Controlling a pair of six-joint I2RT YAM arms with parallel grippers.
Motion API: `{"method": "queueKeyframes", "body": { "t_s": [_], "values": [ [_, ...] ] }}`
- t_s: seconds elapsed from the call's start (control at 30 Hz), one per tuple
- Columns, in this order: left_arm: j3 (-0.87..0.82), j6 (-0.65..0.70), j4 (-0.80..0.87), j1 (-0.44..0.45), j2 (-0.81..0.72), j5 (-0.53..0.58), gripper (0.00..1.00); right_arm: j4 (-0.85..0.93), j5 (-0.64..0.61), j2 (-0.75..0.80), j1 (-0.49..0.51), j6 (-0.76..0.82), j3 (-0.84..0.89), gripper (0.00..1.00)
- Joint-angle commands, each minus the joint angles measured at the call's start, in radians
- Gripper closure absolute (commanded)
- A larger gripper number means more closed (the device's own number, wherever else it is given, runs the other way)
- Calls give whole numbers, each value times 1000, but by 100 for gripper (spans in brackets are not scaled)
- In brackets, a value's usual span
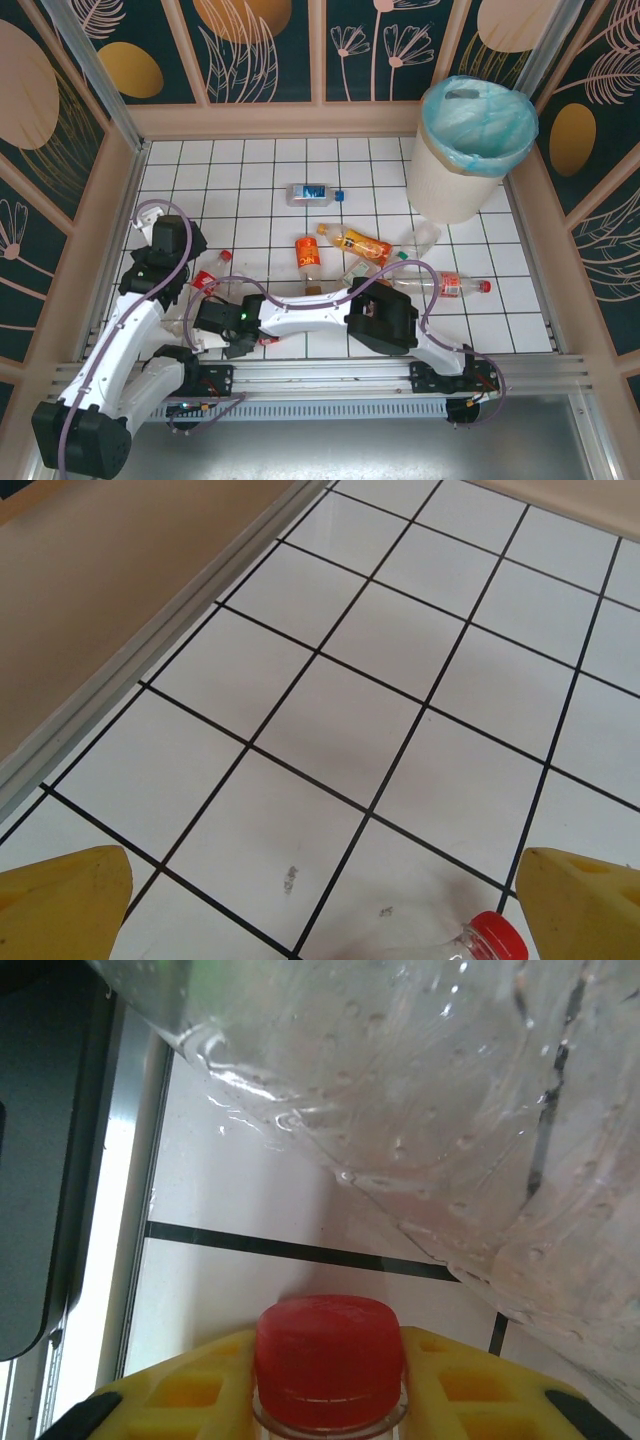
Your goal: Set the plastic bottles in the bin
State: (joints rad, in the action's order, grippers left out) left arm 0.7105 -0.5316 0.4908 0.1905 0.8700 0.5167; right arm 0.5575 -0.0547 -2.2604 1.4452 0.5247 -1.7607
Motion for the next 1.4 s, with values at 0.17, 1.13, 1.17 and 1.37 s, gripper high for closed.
{"method": "queueKeyframes", "body": {
  "t_s": [0.17,1.13,1.17,1.37],
  "values": [
    [107,-25,16,-4,-32,-33,2,-18,35,103,-14,-43,26,78],
    [516,-80,-31,-4,88,-356,16,-404,367,903,-451,-359,356,86],
    [534,-85,-37,-4,110,-375,16,-406,371,920,-488,-363,351,86],
    [609,-130,-157,-3,238,-602,18,-393,385,990,-719,-314,270,85]
  ]
}}
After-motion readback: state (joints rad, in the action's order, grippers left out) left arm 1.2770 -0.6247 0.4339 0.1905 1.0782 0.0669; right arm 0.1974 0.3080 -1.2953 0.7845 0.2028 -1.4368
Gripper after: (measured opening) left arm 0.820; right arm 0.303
